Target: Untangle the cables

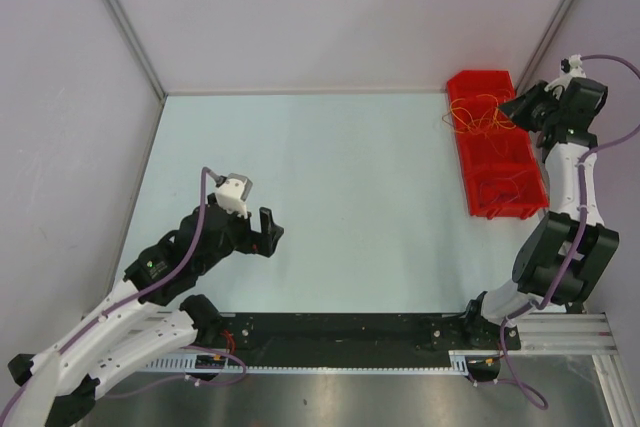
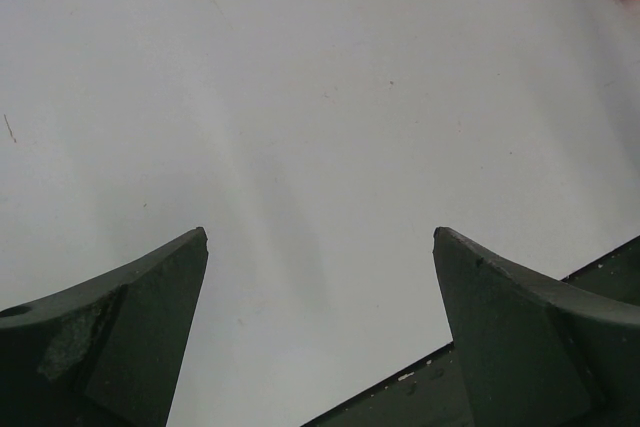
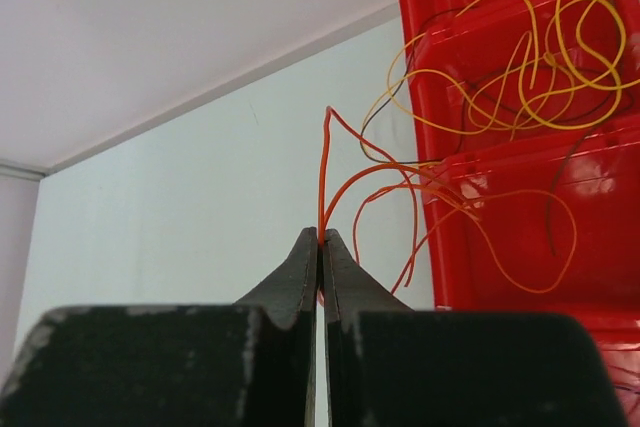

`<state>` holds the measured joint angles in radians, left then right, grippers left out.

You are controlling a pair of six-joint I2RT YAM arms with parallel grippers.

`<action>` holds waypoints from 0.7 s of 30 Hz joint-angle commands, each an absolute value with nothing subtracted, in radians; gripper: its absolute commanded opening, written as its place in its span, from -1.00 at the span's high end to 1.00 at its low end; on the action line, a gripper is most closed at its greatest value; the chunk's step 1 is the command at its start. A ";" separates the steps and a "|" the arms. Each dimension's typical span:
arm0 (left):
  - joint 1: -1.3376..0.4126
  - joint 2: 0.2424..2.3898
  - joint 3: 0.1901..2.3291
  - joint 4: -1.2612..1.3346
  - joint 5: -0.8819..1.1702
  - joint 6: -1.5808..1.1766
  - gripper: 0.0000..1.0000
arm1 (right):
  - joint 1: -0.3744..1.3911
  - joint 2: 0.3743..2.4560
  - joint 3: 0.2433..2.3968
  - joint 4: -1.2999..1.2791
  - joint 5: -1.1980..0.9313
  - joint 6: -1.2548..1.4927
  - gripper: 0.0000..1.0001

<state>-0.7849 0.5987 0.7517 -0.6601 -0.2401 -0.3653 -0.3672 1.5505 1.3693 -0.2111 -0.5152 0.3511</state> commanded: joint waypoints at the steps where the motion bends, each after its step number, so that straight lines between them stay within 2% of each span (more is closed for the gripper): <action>1: -0.778 0.601 0.750 -0.632 -0.239 -0.357 -1.00 | -0.400 1.539 1.393 -0.190 -0.565 0.232 1.00; 14: -0.770 0.611 0.750 -0.629 -0.229 -0.356 -1.00 | -0.408 1.574 1.341 -0.195 -0.472 0.166 1.00; 21: -0.769 0.612 0.750 -0.627 -0.227 -0.356 -1.00 | -0.367 1.609 1.341 -0.233 -0.281 0.140 1.00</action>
<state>-0.7765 0.6136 0.7517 -0.6598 -0.2321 -0.3653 -0.3923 1.5894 1.3392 -0.2279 -0.4210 0.1703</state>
